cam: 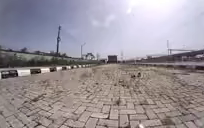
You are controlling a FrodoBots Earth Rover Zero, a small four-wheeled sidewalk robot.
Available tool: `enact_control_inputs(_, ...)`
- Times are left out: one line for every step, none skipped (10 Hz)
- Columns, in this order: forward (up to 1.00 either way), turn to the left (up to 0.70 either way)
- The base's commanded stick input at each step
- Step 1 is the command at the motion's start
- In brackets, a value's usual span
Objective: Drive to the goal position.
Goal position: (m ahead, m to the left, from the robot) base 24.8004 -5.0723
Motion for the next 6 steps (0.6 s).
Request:
enact_control_inputs(1.00, 0.00)
enact_control_inputs(1.00, 0.00)
enact_control_inputs(1.00, 0.00)
enact_control_inputs(1.00, 0.00)
enact_control_inputs(1.00, 0.00)
enact_control_inputs(1.00, 0.00)
